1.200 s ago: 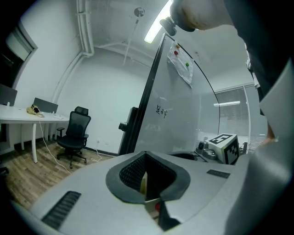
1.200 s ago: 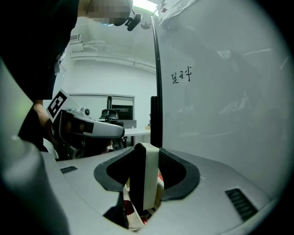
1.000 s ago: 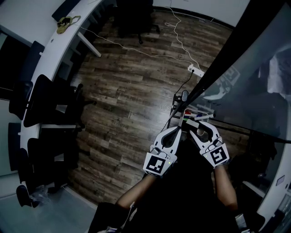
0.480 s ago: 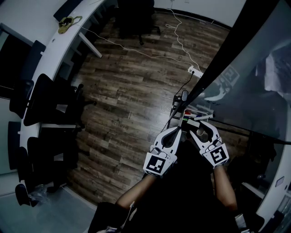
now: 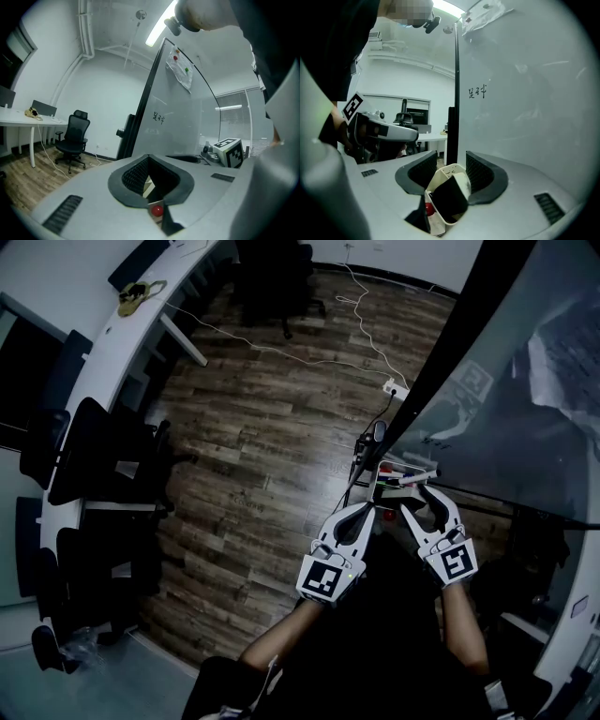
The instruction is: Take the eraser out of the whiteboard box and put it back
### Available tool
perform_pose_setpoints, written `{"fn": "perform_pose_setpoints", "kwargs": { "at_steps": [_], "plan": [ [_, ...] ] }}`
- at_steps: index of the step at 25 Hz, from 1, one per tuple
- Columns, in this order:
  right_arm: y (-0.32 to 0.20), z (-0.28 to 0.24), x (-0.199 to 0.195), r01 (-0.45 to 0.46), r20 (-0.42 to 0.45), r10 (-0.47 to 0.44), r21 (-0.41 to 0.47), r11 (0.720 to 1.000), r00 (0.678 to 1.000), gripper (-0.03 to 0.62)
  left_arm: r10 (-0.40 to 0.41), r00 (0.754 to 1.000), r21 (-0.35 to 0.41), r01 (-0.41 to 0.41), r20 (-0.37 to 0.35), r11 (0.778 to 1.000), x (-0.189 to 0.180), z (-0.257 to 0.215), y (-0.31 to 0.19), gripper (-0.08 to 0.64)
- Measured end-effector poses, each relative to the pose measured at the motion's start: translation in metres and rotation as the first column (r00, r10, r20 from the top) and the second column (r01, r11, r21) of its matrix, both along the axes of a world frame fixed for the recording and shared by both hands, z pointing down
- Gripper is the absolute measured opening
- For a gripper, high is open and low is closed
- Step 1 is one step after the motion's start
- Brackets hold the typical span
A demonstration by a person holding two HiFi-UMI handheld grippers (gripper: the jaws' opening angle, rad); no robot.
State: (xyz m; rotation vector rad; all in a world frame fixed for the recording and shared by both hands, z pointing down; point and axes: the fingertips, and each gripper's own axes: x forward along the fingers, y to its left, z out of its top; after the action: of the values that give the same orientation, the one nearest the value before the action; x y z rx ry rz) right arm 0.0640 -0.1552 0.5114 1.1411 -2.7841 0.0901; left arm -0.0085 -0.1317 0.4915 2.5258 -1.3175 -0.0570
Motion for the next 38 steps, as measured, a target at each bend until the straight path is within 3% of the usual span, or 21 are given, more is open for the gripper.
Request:
{"fn": "perform_pose_setpoints", "kwargs": {
  "at_steps": [8, 15, 18, 22, 27, 34, 38],
  "plan": [
    [0.013, -0.022, 0.013, -0.124, 0.018, 0.123, 0.041, 0.991, 0.992, 0.183, 0.034, 0.999, 0.011, -0.034, -0.014, 0.999, -0.005, -0.008, 0.016, 0.006],
    [0.035, -0.041, 0.026, -0.262, 0.039, 0.261, 0.031, 0.964, 0.965, 0.175, 0.087, 0.996, 0.032, -0.086, -0.011, 0.996, -0.008, -0.016, 0.035, 0.006],
    [0.047, -0.043, 0.033, -0.333, 0.027, 0.332, 0.019, 0.943, 0.943, 0.117, 0.119, 0.992, 0.048, -0.121, 0.038, 0.992, -0.010, -0.017, 0.044, 0.006],
    [0.068, -0.038, 0.044, -0.408, 0.056, 0.409, -0.037, 0.912, 0.911, 0.045, 0.131, 0.991, 0.054, -0.131, 0.001, 0.990, -0.012, -0.027, 0.054, 0.006],
    [0.094, -0.037, 0.044, -0.437, 0.064, 0.442, -0.077, 0.896, 0.895, 0.025, 0.148, 0.988, 0.060, -0.145, -0.040, 0.988, -0.013, -0.033, 0.073, 0.005],
    [0.124, -0.036, 0.042, -0.482, 0.100, 0.498, -0.153, 0.863, 0.861, 0.017, 0.147, 0.989, 0.042, -0.145, -0.033, 0.989, -0.022, -0.033, 0.097, 0.006],
    [0.135, -0.043, 0.049, -0.488, 0.091, 0.503, -0.146, 0.860, 0.859, 0.017, 0.140, 0.990, 0.064, -0.139, -0.018, 0.988, -0.018, -0.040, 0.100, 0.006]
  ]
}}
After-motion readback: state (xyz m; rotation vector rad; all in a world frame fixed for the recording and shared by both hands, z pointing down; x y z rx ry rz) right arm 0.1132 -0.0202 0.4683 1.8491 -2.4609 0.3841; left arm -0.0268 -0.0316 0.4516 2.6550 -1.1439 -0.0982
